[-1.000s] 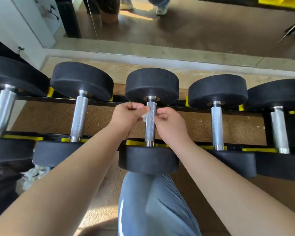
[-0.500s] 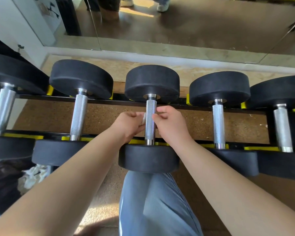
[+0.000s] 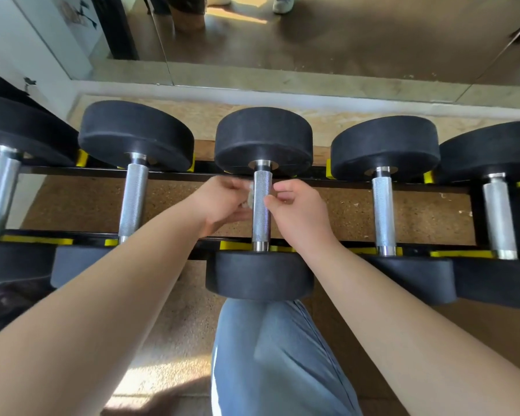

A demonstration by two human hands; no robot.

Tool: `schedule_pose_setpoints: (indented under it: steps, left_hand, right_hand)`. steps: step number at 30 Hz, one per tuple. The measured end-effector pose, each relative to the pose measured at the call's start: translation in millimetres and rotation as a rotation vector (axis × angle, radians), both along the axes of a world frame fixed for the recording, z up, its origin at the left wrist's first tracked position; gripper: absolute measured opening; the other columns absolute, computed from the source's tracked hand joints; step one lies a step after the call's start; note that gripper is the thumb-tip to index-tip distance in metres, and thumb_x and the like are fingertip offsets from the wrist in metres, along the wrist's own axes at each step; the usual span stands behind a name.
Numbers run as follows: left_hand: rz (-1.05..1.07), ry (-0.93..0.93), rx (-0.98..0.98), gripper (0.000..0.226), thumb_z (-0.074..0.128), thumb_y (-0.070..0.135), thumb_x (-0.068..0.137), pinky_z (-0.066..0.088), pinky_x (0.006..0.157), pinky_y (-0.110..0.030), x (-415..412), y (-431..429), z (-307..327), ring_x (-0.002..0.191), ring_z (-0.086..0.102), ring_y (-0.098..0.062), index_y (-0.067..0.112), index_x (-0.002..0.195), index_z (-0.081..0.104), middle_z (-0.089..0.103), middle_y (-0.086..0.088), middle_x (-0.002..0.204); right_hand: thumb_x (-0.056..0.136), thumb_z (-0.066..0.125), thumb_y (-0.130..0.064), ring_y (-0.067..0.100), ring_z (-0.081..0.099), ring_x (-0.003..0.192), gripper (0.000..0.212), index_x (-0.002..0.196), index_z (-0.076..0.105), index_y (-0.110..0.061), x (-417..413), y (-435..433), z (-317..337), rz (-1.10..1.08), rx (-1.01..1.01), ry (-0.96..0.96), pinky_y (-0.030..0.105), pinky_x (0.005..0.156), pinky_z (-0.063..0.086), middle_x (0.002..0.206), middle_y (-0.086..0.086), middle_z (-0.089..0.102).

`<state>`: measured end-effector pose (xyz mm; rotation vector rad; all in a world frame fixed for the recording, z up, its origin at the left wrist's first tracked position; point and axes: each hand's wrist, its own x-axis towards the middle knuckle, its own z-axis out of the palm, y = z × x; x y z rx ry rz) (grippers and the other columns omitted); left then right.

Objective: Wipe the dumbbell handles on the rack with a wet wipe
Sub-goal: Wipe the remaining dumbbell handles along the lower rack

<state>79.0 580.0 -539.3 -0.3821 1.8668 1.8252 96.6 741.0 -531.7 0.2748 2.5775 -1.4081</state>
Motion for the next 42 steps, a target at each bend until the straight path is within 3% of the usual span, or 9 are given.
schedule_pose_setpoints:
  steps: [4, 10, 13, 19, 26, 29, 31, 35, 42]
  left_hand:
    - [-0.553, 0.078, -0.531, 0.023, 0.06, 0.005, 0.093, 0.056, 0.077, -0.033, 25.9, -12.5, -0.7, 0.082, 0.07, -0.018, 0.018, 0.093, 0.08, 0.077, 0.0, 0.087]
    - [0.068, -0.125, 0.144, 0.036, 0.039, -0.014, 0.099, 0.063, 0.069, -0.026, -3.0, 9.5, -9.8, 0.071, 0.072, -0.015, 0.002, 0.114, 0.067, 0.073, -0.013, 0.09]
    - [0.145, -0.126, 0.307, 0.042, 0.031, -0.011, 0.102, 0.062, 0.069, -0.026, -8.2, 13.5, -17.5, 0.077, 0.073, -0.016, 0.003, 0.124, 0.064, 0.073, -0.013, 0.098]
    - [-0.268, -0.25, -0.053, 0.035, 0.044, -0.015, 0.095, 0.062, 0.08, -0.028, 11.6, 4.6, -16.7, 0.083, 0.074, -0.017, 0.004, 0.11, 0.069, 0.078, -0.013, 0.097]
    - [0.196, -0.104, 0.183, 0.016, 0.055, 0.001, 0.102, 0.058, 0.06, -0.019, -10.1, 10.0, -6.7, 0.073, 0.074, -0.01, 0.006, 0.108, 0.069, 0.076, -0.007, 0.091]
    - [0.08, -0.143, -0.012, 0.01, 0.062, 0.006, 0.099, 0.059, 0.074, -0.023, -0.7, 8.6, -14.9, 0.081, 0.068, -0.015, 0.008, 0.104, 0.07, 0.072, -0.007, 0.091]
    - [-0.022, -0.159, -0.098, 0.009, 0.064, 0.007, 0.098, 0.057, 0.076, -0.025, 8.9, 6.5, -18.6, 0.081, 0.063, -0.018, 0.007, 0.104, 0.071, 0.069, -0.012, 0.093]
    - [0.137, -0.09, 0.068, 0.02, 0.048, -0.001, 0.105, 0.062, 0.066, -0.024, 18.0, 8.4, -9.0, 0.078, 0.076, -0.018, 0.005, 0.11, 0.066, 0.076, -0.014, 0.094]
    - [0.262, 0.006, 0.045, 0.034, 0.042, -0.005, 0.102, 0.06, 0.084, -0.029, 25.4, 20.3, 6.6, 0.101, 0.074, -0.021, 0.012, 0.115, 0.067, 0.076, -0.009, 0.111]
  right_hand:
    - [0.094, 0.07, -0.027, 0.004, 0.058, 0.1, 0.028, 0.122, 0.068, -0.025, 0.1, 0.1, 0.0, -0.008, -0.004, -0.006, 0.022, 0.085, 0.042, 0.109, -0.013, 0.065]
    - [0.088, 0.076, -0.033, 0.01, 0.063, 0.109, 0.034, 0.12, 0.069, -0.026, 0.8, 0.5, -1.5, -0.071, -0.034, -0.007, 0.03, 0.096, 0.05, 0.113, -0.01, 0.068]
    - [0.087, 0.077, -0.034, 0.012, 0.06, 0.115, 0.044, 0.129, 0.064, -0.026, 2.3, 1.9, -0.3, -0.094, -0.049, -0.018, 0.029, 0.093, 0.046, 0.125, -0.007, 0.064]
    - [0.088, 0.077, -0.033, 0.013, 0.059, 0.119, 0.051, 0.136, 0.06, -0.027, 2.1, 0.8, -1.2, -0.1, -0.086, -0.056, 0.034, 0.099, 0.049, 0.132, -0.006, 0.062]
    - [0.088, 0.051, -0.006, 0.028, 0.064, 0.116, 0.052, 0.136, 0.061, -0.022, -8.6, -6.7, -9.9, -0.084, -0.275, -0.334, 0.052, 0.093, 0.059, 0.13, 0.006, 0.064]
    - [0.1, 0.036, 0.006, 0.032, 0.071, 0.1, 0.035, 0.106, 0.065, -0.013, -8.4, -6.0, 0.0, -0.148, -0.519, -0.456, 0.046, 0.079, 0.062, 0.115, 0.019, 0.069]
    - [0.103, 0.03, 0.006, 0.029, 0.072, 0.09, 0.035, 0.111, 0.061, -0.009, -7.6, -0.9, 5.1, -0.18, -0.645, -0.521, 0.04, 0.066, 0.061, 0.115, 0.02, 0.068]
    - [0.108, 0.044, -0.008, 0.033, 0.069, 0.105, 0.021, 0.116, 0.062, -0.005, -9.2, 6.9, 4.5, -0.231, -0.852, -0.608, 0.046, 0.075, 0.058, 0.124, 0.021, 0.067]
    - [0.1, 0.066, -0.013, 0.023, 0.075, 0.097, 0.029, 0.126, 0.064, -0.001, -30.7, 5.4, 4.0, -0.239, -0.853, -0.386, 0.036, 0.086, 0.062, 0.108, 0.016, 0.076]
